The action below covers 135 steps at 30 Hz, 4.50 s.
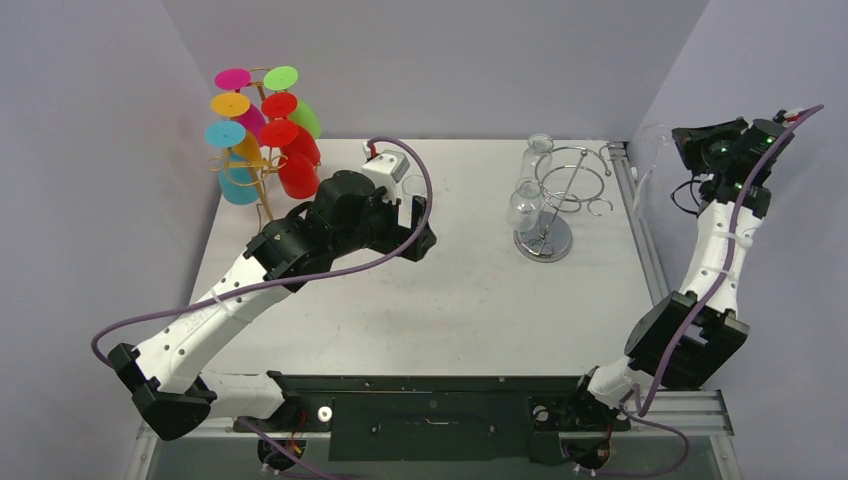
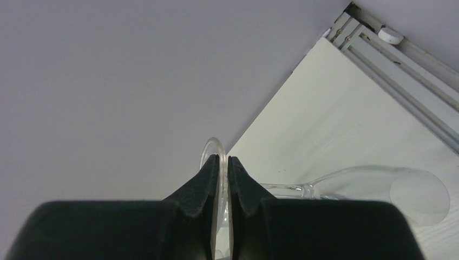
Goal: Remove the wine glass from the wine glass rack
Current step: Pick up the wine glass from the wine rack, then place the wine glass at the center of the board.
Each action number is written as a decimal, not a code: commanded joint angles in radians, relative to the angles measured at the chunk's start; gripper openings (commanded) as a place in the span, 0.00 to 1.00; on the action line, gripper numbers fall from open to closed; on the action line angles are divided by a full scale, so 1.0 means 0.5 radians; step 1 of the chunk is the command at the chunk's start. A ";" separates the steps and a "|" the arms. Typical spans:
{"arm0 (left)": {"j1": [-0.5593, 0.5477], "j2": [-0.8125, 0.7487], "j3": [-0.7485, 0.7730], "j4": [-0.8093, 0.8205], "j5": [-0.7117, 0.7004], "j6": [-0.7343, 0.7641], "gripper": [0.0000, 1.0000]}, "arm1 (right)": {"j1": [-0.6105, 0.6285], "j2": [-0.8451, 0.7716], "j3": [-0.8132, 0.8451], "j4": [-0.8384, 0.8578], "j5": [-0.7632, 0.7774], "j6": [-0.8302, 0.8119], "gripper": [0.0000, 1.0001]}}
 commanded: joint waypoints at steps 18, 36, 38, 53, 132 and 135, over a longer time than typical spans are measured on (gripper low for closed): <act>0.193 -0.050 -0.257 0.624 0.380 -0.337 0.96 | -0.081 -1.152 -0.262 -0.734 -0.283 -0.049 0.00; 0.323 0.001 -0.555 1.364 0.598 -0.855 0.96 | 0.662 -1.310 -0.130 -0.639 -0.108 0.413 0.00; 0.347 0.003 -0.593 1.448 0.613 -0.899 0.96 | 0.788 -1.288 -0.145 -0.548 -0.030 0.494 0.00; 0.527 0.034 -0.867 2.199 0.824 -1.406 0.96 | 1.617 -0.896 -0.173 0.329 0.386 1.173 0.00; 0.789 -0.193 -0.494 2.243 1.145 -1.528 0.00 | 1.495 -0.817 -0.546 0.827 0.107 1.330 0.00; 0.789 -0.232 -0.354 1.870 1.115 -1.319 0.00 | 1.458 -0.829 -0.516 0.730 0.087 1.195 0.21</act>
